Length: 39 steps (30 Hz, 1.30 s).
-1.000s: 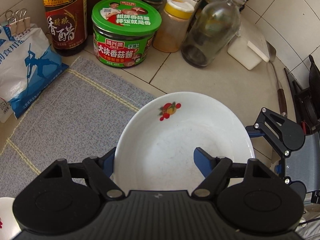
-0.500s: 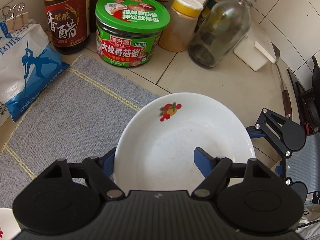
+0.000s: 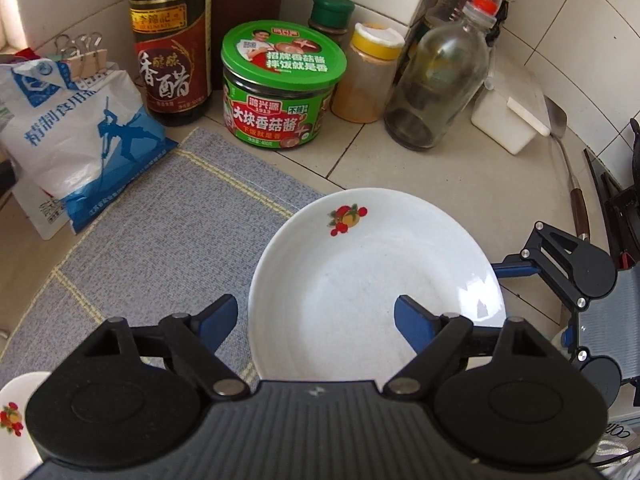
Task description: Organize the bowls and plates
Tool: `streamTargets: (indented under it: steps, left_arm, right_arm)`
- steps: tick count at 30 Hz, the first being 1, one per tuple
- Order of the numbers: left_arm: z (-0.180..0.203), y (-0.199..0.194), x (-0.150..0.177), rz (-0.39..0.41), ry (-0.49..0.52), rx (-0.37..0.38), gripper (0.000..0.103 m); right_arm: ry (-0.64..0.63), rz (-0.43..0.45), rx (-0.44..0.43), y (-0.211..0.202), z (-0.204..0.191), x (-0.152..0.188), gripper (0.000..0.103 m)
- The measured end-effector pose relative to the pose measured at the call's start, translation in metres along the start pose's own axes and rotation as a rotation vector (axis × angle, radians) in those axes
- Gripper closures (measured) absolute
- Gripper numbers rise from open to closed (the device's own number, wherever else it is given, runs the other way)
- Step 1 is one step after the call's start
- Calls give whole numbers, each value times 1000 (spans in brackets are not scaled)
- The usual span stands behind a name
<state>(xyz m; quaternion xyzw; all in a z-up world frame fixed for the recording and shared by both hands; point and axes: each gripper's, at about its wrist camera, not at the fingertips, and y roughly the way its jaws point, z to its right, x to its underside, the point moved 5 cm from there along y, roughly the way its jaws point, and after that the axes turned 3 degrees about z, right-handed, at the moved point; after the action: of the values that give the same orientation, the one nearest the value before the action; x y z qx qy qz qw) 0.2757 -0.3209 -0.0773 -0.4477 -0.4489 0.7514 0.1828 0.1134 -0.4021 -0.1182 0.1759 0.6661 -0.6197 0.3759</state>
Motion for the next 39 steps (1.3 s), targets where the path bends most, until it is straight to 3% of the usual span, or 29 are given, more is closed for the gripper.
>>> streamTargets:
  steps: [6, 8, 12, 18, 28, 39]
  left_arm:
    - [7, -51, 20, 130, -17, -68, 15]
    - [10, -67, 32, 172, -57, -89, 10]
    - [23, -99, 61, 252, -108, -104, 9]
    - [44, -138, 119, 332, -81, -237, 6]
    - [75, -181, 216, 362, -48, -433, 5]
    - [68, -206, 297, 319, -148, -465, 5]
  right_arm:
    - [26, 10, 34, -21, -15, 2, 0]
    - [34, 18, 39, -30, -23, 2, 0]
    - [40, 32, 35, -44, -44, 2, 0]
    - [39, 38, 0, -53, -82, 1, 0]
    - [74, 18, -60, -59, -132, 6, 0]
    - [107, 2, -108, -53, -174, -1, 0]
